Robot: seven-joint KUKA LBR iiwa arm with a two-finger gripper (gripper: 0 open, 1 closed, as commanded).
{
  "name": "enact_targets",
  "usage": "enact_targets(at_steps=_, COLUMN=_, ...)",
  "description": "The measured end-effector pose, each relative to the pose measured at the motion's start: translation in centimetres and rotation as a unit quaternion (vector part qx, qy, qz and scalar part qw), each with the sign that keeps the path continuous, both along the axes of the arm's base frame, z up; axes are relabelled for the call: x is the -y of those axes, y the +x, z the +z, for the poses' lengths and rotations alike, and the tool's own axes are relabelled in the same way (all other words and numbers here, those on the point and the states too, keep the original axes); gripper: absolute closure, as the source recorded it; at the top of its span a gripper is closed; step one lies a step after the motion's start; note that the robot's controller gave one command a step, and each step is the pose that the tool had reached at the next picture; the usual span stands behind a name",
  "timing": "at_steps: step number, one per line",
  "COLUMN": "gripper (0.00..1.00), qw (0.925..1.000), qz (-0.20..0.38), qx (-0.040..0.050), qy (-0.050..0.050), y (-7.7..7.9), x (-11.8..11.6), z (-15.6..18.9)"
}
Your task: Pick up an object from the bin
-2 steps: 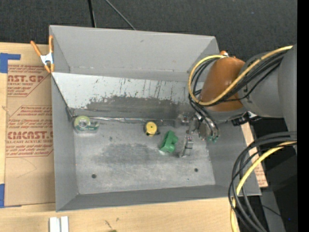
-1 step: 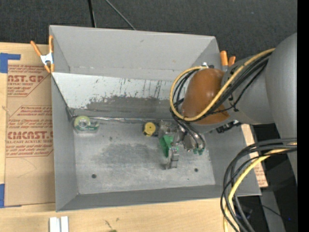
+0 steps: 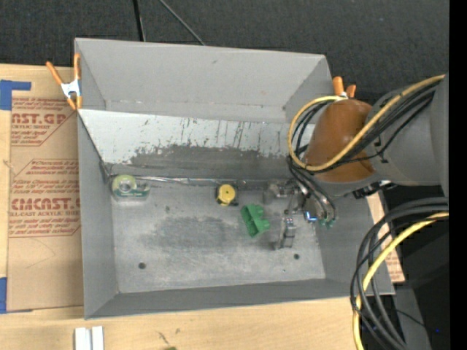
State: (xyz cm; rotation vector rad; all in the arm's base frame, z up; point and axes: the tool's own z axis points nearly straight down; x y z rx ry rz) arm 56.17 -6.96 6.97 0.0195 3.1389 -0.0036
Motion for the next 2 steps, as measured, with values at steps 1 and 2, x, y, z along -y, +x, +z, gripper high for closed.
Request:
enact_targets(at_steps=1, gripper=0.00, qw=0.9981, qz=0.061, qx=-0.0006, qy=0.002, y=0.2, x=-6.5, z=0.0)
enact_targets(at_steps=2, gripper=0.00, qw=0.9993, qz=0.037, qx=0.0006, qy=0.000, y=1.6, x=-0.8, z=1.1)
